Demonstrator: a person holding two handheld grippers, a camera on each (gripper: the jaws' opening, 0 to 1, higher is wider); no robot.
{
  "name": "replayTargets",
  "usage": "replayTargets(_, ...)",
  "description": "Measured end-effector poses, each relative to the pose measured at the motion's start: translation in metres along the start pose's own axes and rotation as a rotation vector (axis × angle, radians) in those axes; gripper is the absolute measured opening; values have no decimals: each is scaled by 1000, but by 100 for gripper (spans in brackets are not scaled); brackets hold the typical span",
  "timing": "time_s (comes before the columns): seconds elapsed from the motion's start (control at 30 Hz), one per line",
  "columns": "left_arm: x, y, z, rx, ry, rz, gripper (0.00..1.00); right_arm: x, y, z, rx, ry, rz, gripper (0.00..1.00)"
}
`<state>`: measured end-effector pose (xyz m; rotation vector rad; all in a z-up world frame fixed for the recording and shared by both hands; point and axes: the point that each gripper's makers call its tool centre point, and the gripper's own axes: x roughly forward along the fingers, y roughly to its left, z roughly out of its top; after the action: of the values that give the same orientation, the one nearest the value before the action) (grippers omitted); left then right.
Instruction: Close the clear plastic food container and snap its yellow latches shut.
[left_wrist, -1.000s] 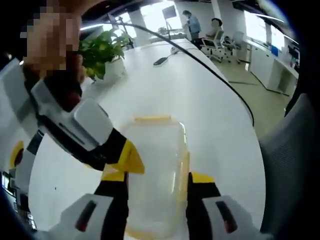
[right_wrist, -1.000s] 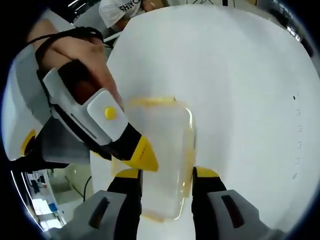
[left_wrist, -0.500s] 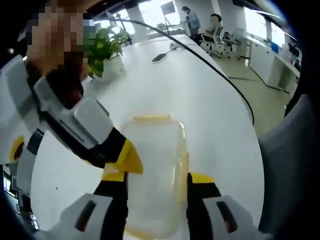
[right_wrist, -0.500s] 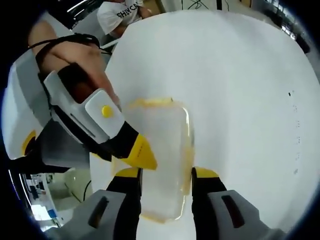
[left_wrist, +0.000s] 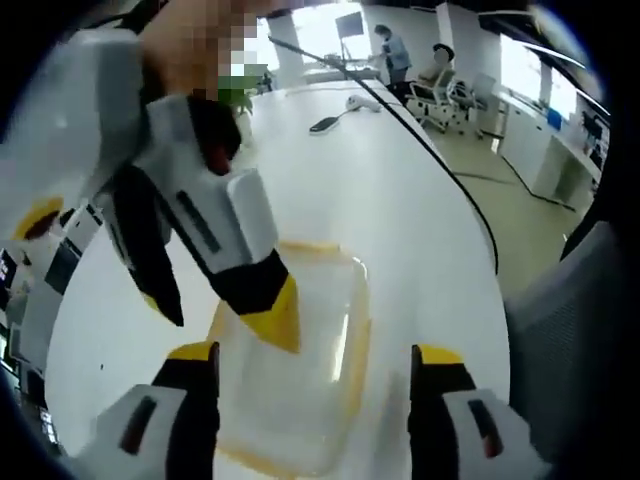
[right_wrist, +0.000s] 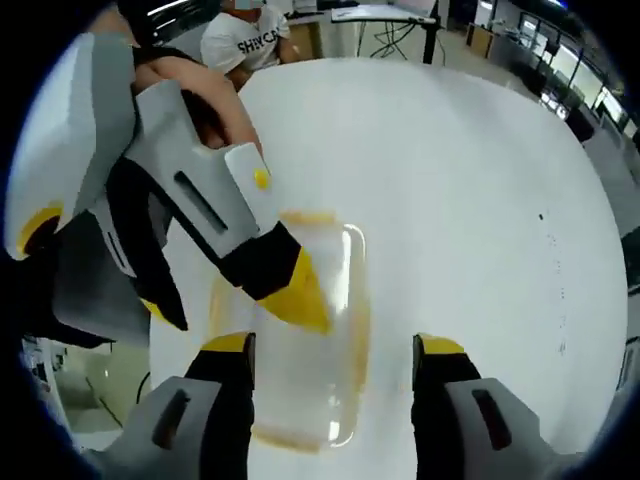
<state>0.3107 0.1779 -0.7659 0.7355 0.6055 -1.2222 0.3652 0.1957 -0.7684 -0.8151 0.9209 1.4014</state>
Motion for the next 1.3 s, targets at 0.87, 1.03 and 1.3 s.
replayTargets(0.87, -7, 18, -32, 24, 133, -15, 99, -6, 38, -32, -51, 26, -139, 87)
replayTargets(1.03, -3, 19, -41, 34, 180, -61, 92, 0, 40, -41, -70, 58, -140, 86)
replayTargets(1.3, 10, 19, -59, 83, 259, -103, 91, 13, 43, -62, -107, 148, -132, 83)
